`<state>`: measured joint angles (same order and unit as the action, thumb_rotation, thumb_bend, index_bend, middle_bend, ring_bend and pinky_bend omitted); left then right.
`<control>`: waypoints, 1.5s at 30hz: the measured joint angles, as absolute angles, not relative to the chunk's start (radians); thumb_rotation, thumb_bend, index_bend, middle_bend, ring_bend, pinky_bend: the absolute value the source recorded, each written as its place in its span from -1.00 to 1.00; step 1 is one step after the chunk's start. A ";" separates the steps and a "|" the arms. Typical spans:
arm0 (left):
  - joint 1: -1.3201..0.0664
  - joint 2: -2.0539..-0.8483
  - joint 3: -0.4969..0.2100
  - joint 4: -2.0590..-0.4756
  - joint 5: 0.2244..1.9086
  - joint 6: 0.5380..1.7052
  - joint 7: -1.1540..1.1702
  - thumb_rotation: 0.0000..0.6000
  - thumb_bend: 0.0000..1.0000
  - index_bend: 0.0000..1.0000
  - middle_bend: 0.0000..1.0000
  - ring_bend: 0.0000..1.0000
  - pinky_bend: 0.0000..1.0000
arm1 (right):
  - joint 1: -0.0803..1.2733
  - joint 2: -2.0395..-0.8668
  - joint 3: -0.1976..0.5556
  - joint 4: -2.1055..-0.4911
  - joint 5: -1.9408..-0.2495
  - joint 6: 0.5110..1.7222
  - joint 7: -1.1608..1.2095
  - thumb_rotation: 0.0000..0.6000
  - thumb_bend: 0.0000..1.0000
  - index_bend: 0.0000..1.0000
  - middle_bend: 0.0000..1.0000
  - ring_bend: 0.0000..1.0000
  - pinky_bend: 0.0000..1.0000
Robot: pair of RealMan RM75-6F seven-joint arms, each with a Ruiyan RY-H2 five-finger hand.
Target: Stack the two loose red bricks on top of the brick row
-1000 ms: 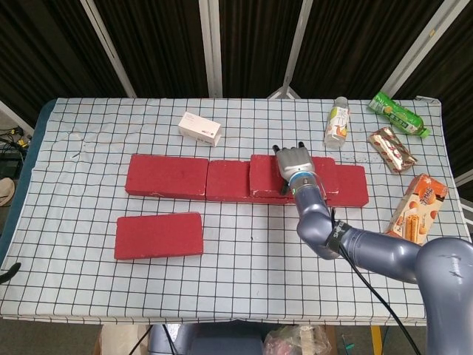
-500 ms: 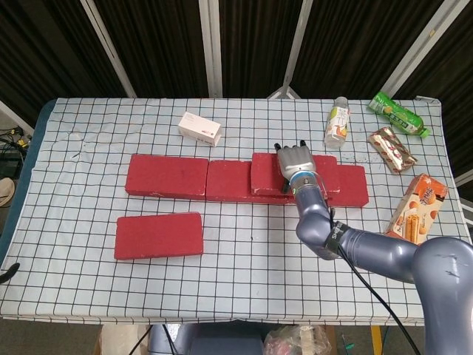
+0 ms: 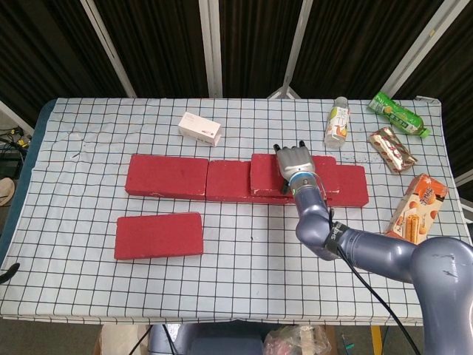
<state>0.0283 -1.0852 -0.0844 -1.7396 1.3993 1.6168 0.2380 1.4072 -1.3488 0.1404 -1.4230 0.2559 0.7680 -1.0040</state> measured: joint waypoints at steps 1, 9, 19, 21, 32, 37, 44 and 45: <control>0.028 -1.085 -0.084 -1.739 1.400 1.616 0.238 1.00 -1.00 -0.91 -0.93 -0.94 -0.56 | 1.407 -1.348 0.140 -1.424 0.256 0.769 -1.003 1.00 -0.69 -0.98 -0.47 -0.68 -1.00; 0.029 -1.085 -0.084 -1.739 1.401 1.618 0.236 1.00 -1.00 -0.91 -0.93 -0.94 -0.56 | 1.409 -1.352 0.133 -1.422 0.262 0.773 -0.999 1.00 -0.69 -0.98 -0.52 -0.73 -1.00; 0.029 -1.086 -0.083 -1.739 1.401 1.617 0.240 1.00 -1.00 -0.91 -0.93 -0.94 -0.56 | 1.408 -1.355 0.133 -1.417 0.255 0.770 -0.989 1.00 -0.69 -0.98 -0.53 -0.75 -1.00; 0.029 -1.086 -0.084 -1.739 1.400 1.617 0.240 1.00 -1.00 -0.91 -0.93 -0.94 -0.56 | 1.408 -1.355 0.133 -1.417 0.252 0.771 -0.985 1.00 -0.69 -0.98 -0.54 -0.76 -1.00; 0.030 -1.085 -0.084 -1.739 1.401 1.618 0.236 1.00 -1.00 -0.91 -0.93 -0.94 -0.56 | 1.409 -1.357 0.130 -1.422 0.248 0.769 -0.979 1.00 -0.69 -0.98 -0.64 -0.81 -1.00; 0.032 -1.085 -0.085 -1.738 1.400 1.622 0.233 1.00 -1.00 -0.90 -0.94 -0.94 -0.56 | 1.409 -1.355 0.129 -1.428 0.245 0.771 -0.974 1.00 -0.69 -0.98 -0.64 -0.82 -1.00; 0.032 -1.084 -0.084 -1.736 1.402 1.623 0.232 1.00 -1.00 -0.91 -0.93 -0.94 -0.56 | 1.409 -1.352 0.126 -1.438 0.245 0.780 -0.970 1.00 -0.69 -0.98 -0.64 -0.83 -1.00; 0.032 -1.085 -0.085 -1.736 1.402 1.623 0.232 1.00 -1.00 -0.91 -0.93 -0.94 -0.56 | 1.410 -1.351 0.126 -1.440 0.247 0.781 -0.970 1.00 -0.70 -0.98 -0.64 -0.84 -1.00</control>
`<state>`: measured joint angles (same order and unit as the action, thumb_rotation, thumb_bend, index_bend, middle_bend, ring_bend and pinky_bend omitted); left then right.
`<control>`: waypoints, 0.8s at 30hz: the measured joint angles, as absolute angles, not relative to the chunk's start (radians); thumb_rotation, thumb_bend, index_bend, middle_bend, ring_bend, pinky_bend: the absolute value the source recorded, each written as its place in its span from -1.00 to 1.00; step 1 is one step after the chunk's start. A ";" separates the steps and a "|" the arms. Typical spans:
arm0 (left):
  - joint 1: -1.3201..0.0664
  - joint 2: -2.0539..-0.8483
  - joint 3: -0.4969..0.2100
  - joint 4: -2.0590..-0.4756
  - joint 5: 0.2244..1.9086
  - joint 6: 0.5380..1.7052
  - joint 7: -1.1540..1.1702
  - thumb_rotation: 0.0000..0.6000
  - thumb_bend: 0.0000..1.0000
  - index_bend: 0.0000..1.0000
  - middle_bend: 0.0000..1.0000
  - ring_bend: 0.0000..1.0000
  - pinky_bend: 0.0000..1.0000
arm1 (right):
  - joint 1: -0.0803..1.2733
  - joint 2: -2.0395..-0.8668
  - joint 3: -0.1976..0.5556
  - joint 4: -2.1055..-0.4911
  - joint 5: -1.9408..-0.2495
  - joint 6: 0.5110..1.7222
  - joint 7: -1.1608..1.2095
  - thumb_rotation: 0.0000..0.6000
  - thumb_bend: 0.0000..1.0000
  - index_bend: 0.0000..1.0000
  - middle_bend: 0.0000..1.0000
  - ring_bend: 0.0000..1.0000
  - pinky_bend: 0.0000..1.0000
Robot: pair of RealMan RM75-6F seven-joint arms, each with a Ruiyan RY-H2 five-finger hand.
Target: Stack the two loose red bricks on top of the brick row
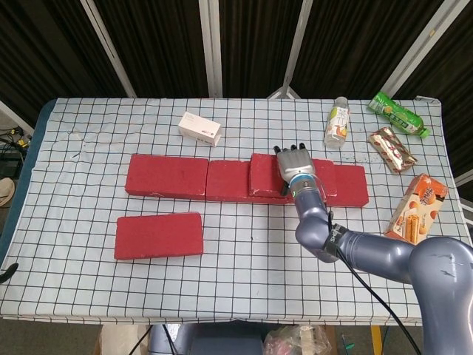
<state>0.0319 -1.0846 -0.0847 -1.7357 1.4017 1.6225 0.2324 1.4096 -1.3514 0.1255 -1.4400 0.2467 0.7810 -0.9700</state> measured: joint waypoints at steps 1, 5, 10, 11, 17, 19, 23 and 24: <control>0.032 -1.085 -0.085 -1.736 1.401 1.622 0.233 1.00 -1.00 -0.91 -0.93 -0.94 -0.56 | 1.410 -1.351 0.125 -1.441 0.248 0.781 -0.970 1.00 -0.70 -0.98 -0.65 -0.84 -1.00; 0.031 -1.085 -0.084 -1.736 1.400 1.620 0.235 1.00 -1.00 -0.91 -0.94 -0.94 -0.56 | 1.411 -1.352 0.125 -1.438 0.252 0.784 -0.970 1.00 -0.69 -0.98 -0.67 -0.87 -1.00; 0.032 -1.086 -0.086 -1.736 1.400 1.623 0.235 1.00 -1.00 -0.91 -0.94 -0.94 -0.56 | 1.412 -1.354 0.123 -1.433 0.260 0.783 -0.973 1.00 -0.69 -0.98 -0.71 -0.91 -1.00; 0.032 -1.086 -0.086 -1.735 1.400 1.622 0.235 1.00 -1.00 -0.91 -0.94 -0.94 -0.56 | 1.411 -1.355 0.122 -1.431 0.261 0.783 -0.974 1.00 -0.69 -0.98 -0.72 -0.91 -1.00; 0.032 -1.086 -0.085 -1.736 1.400 1.623 0.237 1.00 -1.00 -0.91 -0.94 -0.94 -0.56 | 1.411 -1.357 0.120 -1.426 0.261 0.775 -0.977 1.00 -0.69 -0.98 -0.72 -0.92 -1.00; 0.032 -1.087 -0.086 -1.736 1.400 1.623 0.237 1.00 -1.00 -0.91 -0.94 -0.94 -0.56 | 1.411 -1.356 0.120 -1.427 0.261 0.775 -0.977 1.00 -0.69 -0.98 -0.72 -0.92 -1.00; 0.031 -1.087 -0.086 -1.735 1.399 1.622 0.236 1.00 -1.00 -0.91 -0.94 -0.94 -0.56 | 1.411 -1.351 0.122 -1.433 0.258 0.778 -0.975 1.00 -0.69 -0.98 -0.80 -0.97 -1.00; 0.031 -1.087 -0.086 -1.735 1.399 1.622 0.236 1.00 -1.00 -0.90 -0.94 -0.94 -0.56 | 1.412 -1.349 0.123 -1.436 0.257 0.779 -0.974 1.00 -0.69 -0.98 -0.83 -0.98 -1.00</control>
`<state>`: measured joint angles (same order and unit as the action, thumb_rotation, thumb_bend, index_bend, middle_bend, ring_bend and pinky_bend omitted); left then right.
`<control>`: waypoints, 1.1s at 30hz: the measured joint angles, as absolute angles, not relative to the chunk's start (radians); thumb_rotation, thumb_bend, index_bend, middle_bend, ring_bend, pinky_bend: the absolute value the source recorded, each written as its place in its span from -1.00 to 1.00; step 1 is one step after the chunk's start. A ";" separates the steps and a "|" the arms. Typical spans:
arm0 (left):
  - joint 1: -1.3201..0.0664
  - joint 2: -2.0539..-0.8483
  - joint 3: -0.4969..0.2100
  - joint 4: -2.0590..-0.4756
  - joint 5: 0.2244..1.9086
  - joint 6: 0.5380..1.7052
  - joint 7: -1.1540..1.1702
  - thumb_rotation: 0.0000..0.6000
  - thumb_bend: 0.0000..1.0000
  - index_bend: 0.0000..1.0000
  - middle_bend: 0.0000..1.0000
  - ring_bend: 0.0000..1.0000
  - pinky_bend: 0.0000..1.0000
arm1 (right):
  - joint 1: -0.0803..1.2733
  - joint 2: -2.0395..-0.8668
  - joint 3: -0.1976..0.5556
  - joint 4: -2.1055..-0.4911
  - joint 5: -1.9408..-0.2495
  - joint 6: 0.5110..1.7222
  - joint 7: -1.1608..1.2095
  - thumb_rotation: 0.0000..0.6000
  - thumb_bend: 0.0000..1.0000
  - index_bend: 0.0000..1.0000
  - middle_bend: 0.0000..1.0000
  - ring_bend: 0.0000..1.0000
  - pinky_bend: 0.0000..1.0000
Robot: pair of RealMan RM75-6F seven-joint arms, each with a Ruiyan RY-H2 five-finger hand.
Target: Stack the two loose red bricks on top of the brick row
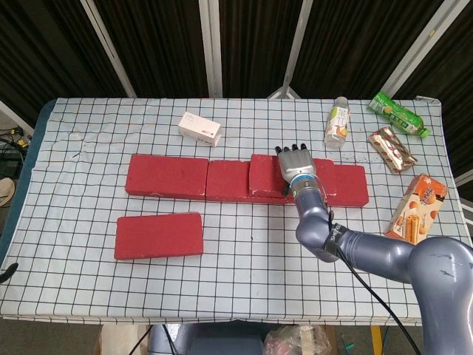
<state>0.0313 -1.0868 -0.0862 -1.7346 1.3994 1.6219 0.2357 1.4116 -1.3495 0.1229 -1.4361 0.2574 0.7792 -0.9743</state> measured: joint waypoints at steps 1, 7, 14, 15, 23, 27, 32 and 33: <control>0.031 -1.087 -0.086 -1.734 1.400 1.622 0.235 1.00 -1.00 -0.91 -0.94 -0.94 -0.56 | 1.412 -1.347 0.124 -1.440 0.257 0.781 -0.974 1.00 -0.69 -0.98 -0.85 -0.99 -1.00; 0.032 -1.085 -0.089 -1.733 1.396 1.622 0.229 1.00 -1.00 -0.90 -0.94 -0.94 -0.56 | 1.416 -1.309 0.135 -1.490 0.253 0.797 -0.969 1.00 -0.69 -1.00 -0.97 -1.00 -1.00; 0.028 -1.082 -0.089 -1.722 1.410 1.621 0.211 1.00 -1.00 -0.91 -0.94 -0.94 -0.55 | 1.399 -1.205 0.144 -1.617 0.232 0.826 -0.946 1.00 -0.69 -0.99 -0.99 -1.00 -1.00; 0.026 -1.084 -0.090 -1.715 1.422 1.624 0.205 1.00 -1.00 -0.91 -0.93 -0.94 -0.55 | 1.388 -1.192 0.146 -1.634 0.210 0.835 -0.932 1.00 -0.69 -0.99 -0.99 -1.00 -1.00; 0.010 -1.103 -0.072 -1.659 1.511 1.633 0.143 1.00 -1.00 -0.90 -0.93 -0.94 -0.54 | 1.146 -1.054 0.131 -1.850 -0.223 1.026 -0.667 1.00 -0.69 -1.00 -0.99 -1.00 -1.00; -0.008 -1.101 -0.060 -1.661 1.542 1.606 0.129 1.00 -1.00 -0.91 -0.93 -0.94 -0.54 | 0.946 -0.975 0.089 -1.932 -0.502 1.144 -0.476 1.00 -0.69 -0.99 -0.99 -1.00 -1.00; -0.048 -1.083 -0.045 -1.676 1.588 1.546 0.087 1.00 -1.00 -0.99 -0.98 -0.96 -0.55 | 0.659 -0.905 0.003 -1.980 -0.830 1.336 -0.267 1.00 -0.69 -0.99 -0.99 -1.00 -1.00; -0.056 -1.076 -0.042 -1.684 1.592 1.530 0.088 1.00 -1.00 -0.99 -0.99 -0.96 -0.55 | 0.612 -0.899 -0.012 -1.984 -0.876 1.376 -0.236 1.00 -0.69 -1.00 -0.99 -1.00 -1.00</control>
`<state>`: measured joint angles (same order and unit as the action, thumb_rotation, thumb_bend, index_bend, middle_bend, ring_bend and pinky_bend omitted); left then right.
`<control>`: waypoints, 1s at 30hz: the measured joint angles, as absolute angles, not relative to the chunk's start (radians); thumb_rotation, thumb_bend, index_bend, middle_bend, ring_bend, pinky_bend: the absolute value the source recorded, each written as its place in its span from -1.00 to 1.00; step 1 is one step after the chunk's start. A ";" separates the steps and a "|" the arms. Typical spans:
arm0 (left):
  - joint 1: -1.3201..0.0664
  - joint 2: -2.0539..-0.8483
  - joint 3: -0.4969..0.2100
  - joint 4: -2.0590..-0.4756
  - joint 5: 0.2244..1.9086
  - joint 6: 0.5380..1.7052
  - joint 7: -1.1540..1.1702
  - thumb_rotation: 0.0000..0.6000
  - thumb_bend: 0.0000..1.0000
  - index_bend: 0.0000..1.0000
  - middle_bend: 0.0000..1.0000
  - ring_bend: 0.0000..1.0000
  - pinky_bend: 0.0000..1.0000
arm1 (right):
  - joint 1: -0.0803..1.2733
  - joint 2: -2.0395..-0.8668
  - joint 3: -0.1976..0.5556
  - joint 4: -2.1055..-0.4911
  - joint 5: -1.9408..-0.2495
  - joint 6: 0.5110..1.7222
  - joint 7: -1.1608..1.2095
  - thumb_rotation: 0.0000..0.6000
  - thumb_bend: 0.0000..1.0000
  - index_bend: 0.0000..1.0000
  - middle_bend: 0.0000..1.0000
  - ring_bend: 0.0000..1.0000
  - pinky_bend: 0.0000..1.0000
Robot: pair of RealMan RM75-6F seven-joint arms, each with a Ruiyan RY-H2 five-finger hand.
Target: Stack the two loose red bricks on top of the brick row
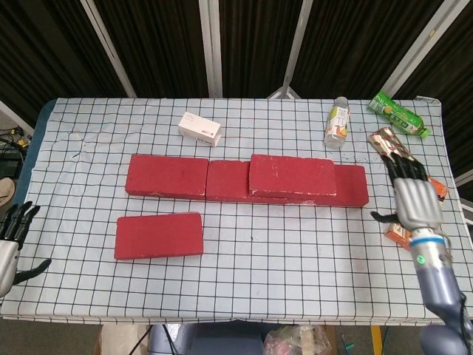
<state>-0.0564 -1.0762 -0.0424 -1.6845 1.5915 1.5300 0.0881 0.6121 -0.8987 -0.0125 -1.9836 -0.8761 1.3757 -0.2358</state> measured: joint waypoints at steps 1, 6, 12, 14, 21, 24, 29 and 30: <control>-0.065 -1.068 -0.040 -1.695 1.594 1.512 0.091 1.00 -1.00 -1.00 -1.00 -0.96 -0.56 | 0.568 -0.894 -0.028 -1.986 -0.919 1.415 -0.206 1.00 -0.69 -0.99 -0.99 -1.00 -1.00; -0.127 -0.998 -0.032 -1.795 1.584 1.378 0.099 1.00 -1.00 -1.00 -1.00 -1.00 -0.62 | 0.369 -0.904 -0.110 -1.984 -1.102 1.582 -0.084 1.00 -0.69 -0.99 -0.99 -1.00 -1.00; -0.213 -0.903 -0.037 -1.933 1.504 1.204 0.168 1.00 -1.00 -1.00 -1.00 -1.00 -0.69 | 0.242 -0.959 -0.173 -1.959 -1.201 1.639 -0.057 1.00 -0.69 -0.99 -0.99 -1.00 -1.00; -0.243 -0.873 -0.040 -1.984 1.458 1.143 0.195 1.00 -1.00 -1.00 -1.00 -1.00 -0.71 | 0.218 -0.976 -0.178 -1.951 -1.215 1.645 -0.063 1.00 -0.69 -0.99 -0.99 -1.00 -1.00; -0.363 -0.792 -0.056 -2.111 1.270 0.960 0.310 1.00 -1.00 -1.00 -1.00 -1.00 -0.75 | 0.179 -0.976 -0.156 -1.948 -1.256 1.642 -0.067 1.00 -0.69 -0.99 -0.99 -1.00 -1.00; -0.413 -0.791 -0.063 -2.138 1.165 0.929 0.388 1.00 -1.00 -1.00 -1.00 -1.00 -0.75 | 0.168 -0.974 -0.149 -1.952 -1.268 1.636 -0.073 1.00 -0.69 -1.00 -0.99 -1.00 -1.00; -0.509 -0.844 -0.070 -2.162 0.946 0.920 0.540 1.00 -1.00 -1.00 -1.00 -1.00 -0.75 | 0.148 -0.966 -0.138 -1.958 -1.289 1.621 -0.076 1.00 -0.69 -0.99 -0.99 -1.00 -1.00; -0.526 -0.862 -0.070 -2.163 0.908 0.924 0.565 1.00 -1.00 -1.00 -1.00 -1.00 -0.75 | 0.144 -0.964 -0.137 -1.959 -1.292 1.619 -0.074 1.00 -0.69 -0.99 -0.99 -1.00 -1.00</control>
